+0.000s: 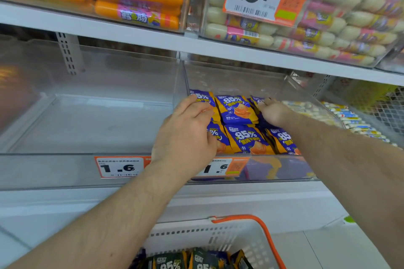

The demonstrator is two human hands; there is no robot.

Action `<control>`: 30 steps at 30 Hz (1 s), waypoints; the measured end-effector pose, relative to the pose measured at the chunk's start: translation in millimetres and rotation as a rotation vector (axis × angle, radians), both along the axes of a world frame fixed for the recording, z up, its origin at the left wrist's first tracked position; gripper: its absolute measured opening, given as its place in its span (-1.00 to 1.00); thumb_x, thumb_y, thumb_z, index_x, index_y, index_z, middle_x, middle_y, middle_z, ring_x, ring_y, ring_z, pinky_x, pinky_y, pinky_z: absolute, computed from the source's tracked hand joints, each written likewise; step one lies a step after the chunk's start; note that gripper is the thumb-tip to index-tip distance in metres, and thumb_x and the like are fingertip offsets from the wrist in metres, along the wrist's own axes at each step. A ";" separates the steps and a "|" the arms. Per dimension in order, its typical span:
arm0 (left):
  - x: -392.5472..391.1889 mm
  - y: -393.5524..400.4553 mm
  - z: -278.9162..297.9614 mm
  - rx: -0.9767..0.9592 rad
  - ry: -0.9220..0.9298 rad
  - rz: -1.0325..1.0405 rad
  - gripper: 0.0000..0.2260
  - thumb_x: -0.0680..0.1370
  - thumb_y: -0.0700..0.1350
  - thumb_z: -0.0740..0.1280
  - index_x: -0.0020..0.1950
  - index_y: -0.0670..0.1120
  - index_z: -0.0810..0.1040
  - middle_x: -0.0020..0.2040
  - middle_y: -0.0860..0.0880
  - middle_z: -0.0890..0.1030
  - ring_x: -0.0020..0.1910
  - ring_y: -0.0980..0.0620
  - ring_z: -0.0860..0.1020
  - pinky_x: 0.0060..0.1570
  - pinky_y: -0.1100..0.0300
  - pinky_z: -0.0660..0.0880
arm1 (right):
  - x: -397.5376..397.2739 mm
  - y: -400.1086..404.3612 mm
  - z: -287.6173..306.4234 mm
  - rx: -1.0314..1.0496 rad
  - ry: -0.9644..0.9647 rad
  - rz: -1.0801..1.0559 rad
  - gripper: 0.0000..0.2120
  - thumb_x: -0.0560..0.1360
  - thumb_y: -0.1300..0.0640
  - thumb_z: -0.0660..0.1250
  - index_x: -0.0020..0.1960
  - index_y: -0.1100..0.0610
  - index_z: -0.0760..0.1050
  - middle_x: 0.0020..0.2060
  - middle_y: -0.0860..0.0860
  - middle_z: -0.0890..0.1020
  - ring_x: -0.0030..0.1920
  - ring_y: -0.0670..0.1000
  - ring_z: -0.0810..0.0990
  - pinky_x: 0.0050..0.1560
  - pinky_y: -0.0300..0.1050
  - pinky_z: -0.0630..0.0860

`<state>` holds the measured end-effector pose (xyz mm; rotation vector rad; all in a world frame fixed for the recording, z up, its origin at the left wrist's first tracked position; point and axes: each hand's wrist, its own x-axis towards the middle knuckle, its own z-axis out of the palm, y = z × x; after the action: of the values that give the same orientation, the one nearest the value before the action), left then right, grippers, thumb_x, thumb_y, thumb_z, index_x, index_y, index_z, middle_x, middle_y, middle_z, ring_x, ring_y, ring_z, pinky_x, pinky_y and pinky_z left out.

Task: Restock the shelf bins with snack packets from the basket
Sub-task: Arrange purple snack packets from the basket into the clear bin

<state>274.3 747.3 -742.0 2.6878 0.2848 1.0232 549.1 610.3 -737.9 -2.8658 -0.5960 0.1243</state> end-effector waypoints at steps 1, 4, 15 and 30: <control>-0.6 0.9 1.4 -0.013 0.015 -0.016 -0.59 0.32 -0.09 0.30 0.13 -0.16 0.65 0.17 -0.04 0.64 0.32 -0.10 0.47 0.18 -0.04 0.54 | -9.4 -1.4 4.2 0.046 -0.006 -0.006 -0.60 0.68 0.10 -0.06 0.29 0.36 0.35 0.33 0.33 0.39 0.30 0.27 0.38 0.29 0.04 0.31; -6.8 3.6 4.6 -0.009 0.007 -0.035 -0.55 0.32 -0.08 0.30 0.17 -0.16 0.64 0.22 -0.08 0.63 0.31 -0.12 0.51 0.26 -0.04 0.44 | -53.0 -2.9 15.4 0.201 -0.122 0.011 -0.62 0.66 0.03 0.05 -0.07 0.26 0.51 -0.04 0.28 0.57 -0.05 0.22 0.50 -0.09 -0.06 0.35; -101.0 17.6 -14.8 0.086 0.473 -0.314 -0.72 0.47 -0.03 0.16 0.00 0.05 0.66 0.01 0.08 0.64 0.02 -0.03 0.60 -0.03 0.04 0.55 | -244.0 -1.5 -37.9 0.790 -0.734 0.661 -0.71 0.51 0.21 0.17 -0.39 0.16 0.31 -0.46 0.09 0.34 -0.33 0.10 0.28 -0.24 -0.10 0.09; -159.5 70.3 -86.8 -0.078 1.242 -0.225 -0.70 0.60 -0.03 0.18 0.17 -0.16 0.58 0.16 -0.12 0.60 0.13 -0.13 0.56 0.15 -0.04 0.51 | -336.1 51.4 -263.5 -0.102 0.331 0.705 -0.69 0.58 0.10 0.12 0.21 0.11 0.55 0.33 0.03 0.45 0.33 0.11 0.36 0.36 0.01 0.33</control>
<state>114.8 817.6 -828.8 2.7952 0.1977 -0.7877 213.0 661.7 -1001.4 -2.4941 -1.5124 0.7295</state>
